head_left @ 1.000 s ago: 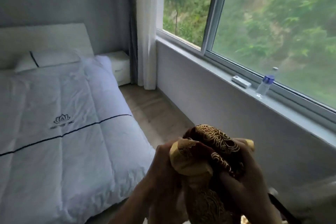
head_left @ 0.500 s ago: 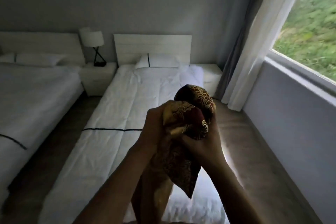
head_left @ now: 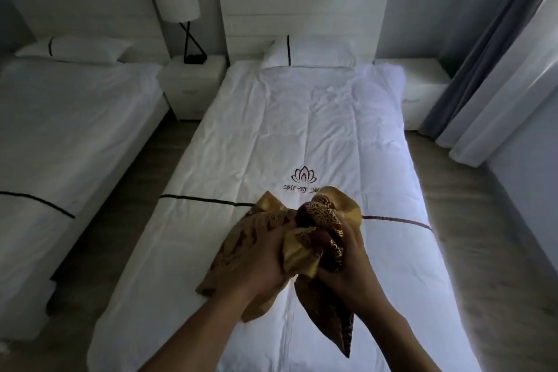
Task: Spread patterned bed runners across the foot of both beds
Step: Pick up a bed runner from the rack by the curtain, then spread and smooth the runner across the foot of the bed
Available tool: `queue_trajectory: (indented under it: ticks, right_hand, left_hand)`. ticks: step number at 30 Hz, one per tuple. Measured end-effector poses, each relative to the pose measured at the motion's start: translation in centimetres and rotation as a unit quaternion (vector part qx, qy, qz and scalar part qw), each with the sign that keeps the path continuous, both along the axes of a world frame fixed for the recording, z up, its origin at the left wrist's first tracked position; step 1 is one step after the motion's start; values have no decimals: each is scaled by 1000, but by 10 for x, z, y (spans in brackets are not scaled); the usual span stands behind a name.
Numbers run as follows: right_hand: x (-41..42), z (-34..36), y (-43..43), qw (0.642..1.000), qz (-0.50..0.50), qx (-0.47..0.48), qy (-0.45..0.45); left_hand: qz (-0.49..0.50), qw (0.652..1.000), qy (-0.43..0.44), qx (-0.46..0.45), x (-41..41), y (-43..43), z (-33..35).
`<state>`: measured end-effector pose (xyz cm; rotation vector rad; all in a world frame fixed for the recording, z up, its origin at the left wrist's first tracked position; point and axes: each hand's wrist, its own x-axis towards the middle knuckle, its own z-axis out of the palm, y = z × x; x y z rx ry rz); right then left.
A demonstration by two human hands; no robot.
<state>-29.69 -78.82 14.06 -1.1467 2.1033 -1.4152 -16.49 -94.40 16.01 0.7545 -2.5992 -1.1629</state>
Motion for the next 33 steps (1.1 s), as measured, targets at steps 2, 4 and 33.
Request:
queue_trajectory:
  ticks: [2, 4, 33]
  right_hand:
    - [-12, -38, -9, 997, 22, 77, -13]
    - [-17, -80, -15, 990, 22, 142, 1]
    - [51, -398, -121, 866, 30, 493, 77]
  left_hand:
    - [11, 998, -47, 38, 1, -11, -45]
    - [0, 991, -93, 99, 10, -19, -92]
    - [152, 927, -329, -101, 74, -215, -428]
